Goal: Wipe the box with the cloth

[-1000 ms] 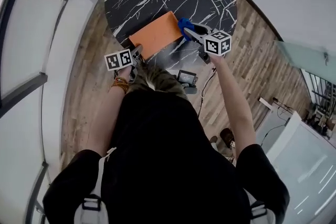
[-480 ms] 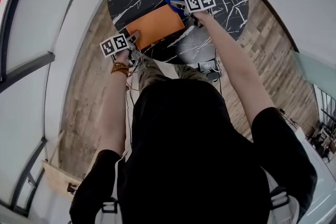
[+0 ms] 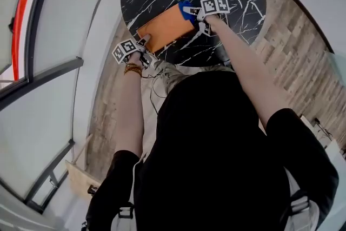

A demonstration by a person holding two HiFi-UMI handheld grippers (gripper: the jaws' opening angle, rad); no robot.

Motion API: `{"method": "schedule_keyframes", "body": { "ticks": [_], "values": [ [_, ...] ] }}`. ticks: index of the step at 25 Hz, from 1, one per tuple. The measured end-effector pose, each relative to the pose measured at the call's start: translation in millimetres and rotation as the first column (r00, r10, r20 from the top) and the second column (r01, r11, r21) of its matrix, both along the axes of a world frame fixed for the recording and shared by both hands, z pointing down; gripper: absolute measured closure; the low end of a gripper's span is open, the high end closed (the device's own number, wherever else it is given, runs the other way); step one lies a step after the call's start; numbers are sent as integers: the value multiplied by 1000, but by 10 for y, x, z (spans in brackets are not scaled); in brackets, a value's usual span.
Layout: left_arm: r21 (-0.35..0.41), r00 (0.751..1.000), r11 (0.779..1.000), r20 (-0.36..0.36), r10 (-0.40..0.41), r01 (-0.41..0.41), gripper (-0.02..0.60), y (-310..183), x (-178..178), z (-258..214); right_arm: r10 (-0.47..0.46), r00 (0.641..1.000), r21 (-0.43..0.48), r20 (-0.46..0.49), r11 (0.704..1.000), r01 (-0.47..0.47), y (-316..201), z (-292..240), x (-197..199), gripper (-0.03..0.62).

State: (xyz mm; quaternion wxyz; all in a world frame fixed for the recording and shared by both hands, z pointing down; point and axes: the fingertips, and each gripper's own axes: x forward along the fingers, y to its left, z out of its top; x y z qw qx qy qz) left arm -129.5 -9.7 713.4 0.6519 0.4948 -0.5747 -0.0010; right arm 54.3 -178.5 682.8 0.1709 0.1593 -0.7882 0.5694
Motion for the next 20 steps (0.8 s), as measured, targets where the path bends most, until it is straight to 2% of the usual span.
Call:
{"method": "schedule_keyframes", "body": {
  "ticks": [4, 9, 13, 15, 17, 18, 20],
  "values": [
    [-11, 1000, 1000, -16, -1, 1, 348, 29, -18, -5, -4, 1000, 1, 13, 1000, 4, 270, 24, 180, 482],
    [-28, 1000, 1000, -11, 11, -11, 347, -3, -45, -16, 175, 984, 66, -20, 983, -173, 455, 16, 368, 482],
    [-50, 996, 995, -36, 80, -82, 348, -46, -8, 24, 314, 948, 98, -58, 946, -308, 582, 41, 562, 482],
    [-63, 985, 984, -56, 166, -169, 348, -23, 82, 48, 395, 914, 127, -94, 915, -383, 631, 52, 684, 482],
    [-70, 960, 958, -53, 274, -277, 350, -10, 81, 16, 488, 866, 155, -112, 869, -470, 646, 34, 686, 482],
    [-68, 948, 945, -47, 316, -319, 350, -12, 71, 6, 544, 831, 168, -120, 836, -523, 662, 27, 684, 482],
    [-50, 934, 933, -35, 354, -356, 341, -8, 62, 10, 664, 734, 191, -143, 746, -638, 738, 20, 709, 482]
  ]
}}
